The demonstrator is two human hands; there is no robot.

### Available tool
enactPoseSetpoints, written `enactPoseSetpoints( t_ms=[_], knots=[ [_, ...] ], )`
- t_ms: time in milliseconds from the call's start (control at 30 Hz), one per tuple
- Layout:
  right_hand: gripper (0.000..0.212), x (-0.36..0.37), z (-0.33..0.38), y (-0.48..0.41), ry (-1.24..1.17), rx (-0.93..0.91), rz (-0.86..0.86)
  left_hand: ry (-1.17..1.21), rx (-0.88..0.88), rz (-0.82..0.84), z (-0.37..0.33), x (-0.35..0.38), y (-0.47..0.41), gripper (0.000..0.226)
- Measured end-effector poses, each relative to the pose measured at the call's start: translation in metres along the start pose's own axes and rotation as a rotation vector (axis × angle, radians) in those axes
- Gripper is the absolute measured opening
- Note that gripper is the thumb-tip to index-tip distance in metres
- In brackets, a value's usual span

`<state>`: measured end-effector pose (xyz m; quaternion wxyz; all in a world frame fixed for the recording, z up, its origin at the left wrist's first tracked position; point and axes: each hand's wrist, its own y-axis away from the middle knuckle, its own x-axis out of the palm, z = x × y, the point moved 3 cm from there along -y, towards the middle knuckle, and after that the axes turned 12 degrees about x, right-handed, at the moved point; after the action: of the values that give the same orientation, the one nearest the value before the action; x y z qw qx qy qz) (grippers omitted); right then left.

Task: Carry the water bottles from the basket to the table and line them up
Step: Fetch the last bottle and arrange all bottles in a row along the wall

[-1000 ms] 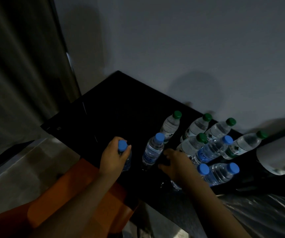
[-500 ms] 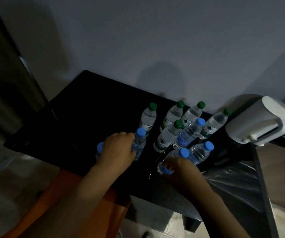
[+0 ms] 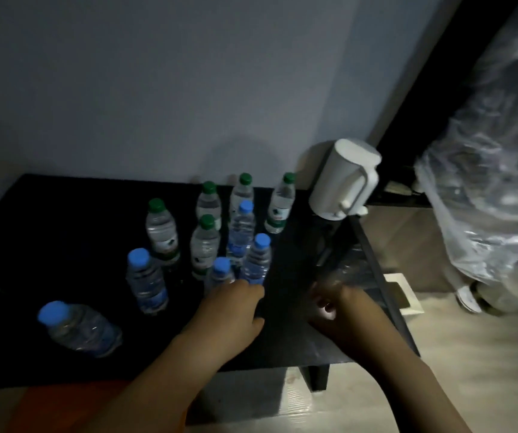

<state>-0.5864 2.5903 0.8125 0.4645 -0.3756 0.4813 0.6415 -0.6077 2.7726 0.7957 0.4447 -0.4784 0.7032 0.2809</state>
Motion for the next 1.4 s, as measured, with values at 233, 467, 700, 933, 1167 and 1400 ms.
enactPoseSetpoints(
  t_ms=[233,467,700,933,1167,1400],
  knots=[
    [0.023,-0.039,-0.131,0.062,-0.206,0.249,-0.128,-0.038,0.179,0.145,-0.131,0.044,-0.056,0.032],
    [0.029,-0.071,-0.278,0.145,-0.294,0.482,-0.301,-0.069,0.428,0.182,-0.283,0.091,-0.105,0.031],
    [0.031,-0.092,-0.384,0.201,-0.336,0.715,-0.421,-0.095,0.651,0.264,-0.399,0.134,-0.156,0.027],
    [0.033,-0.112,-0.469,0.211,-0.337,0.922,-0.477,-0.089,0.872,0.333,-0.482,0.181,-0.226,0.040],
    [0.034,-0.173,-0.538,0.178,-0.280,1.082,-0.588,-0.079,1.040,0.268,-0.552,0.188,-0.330,0.038],
    [0.035,-0.208,-0.602,0.161,-0.272,1.194,-0.595,-0.084,1.169,0.340,-0.614,0.213,-0.402,0.041]
  ],
)
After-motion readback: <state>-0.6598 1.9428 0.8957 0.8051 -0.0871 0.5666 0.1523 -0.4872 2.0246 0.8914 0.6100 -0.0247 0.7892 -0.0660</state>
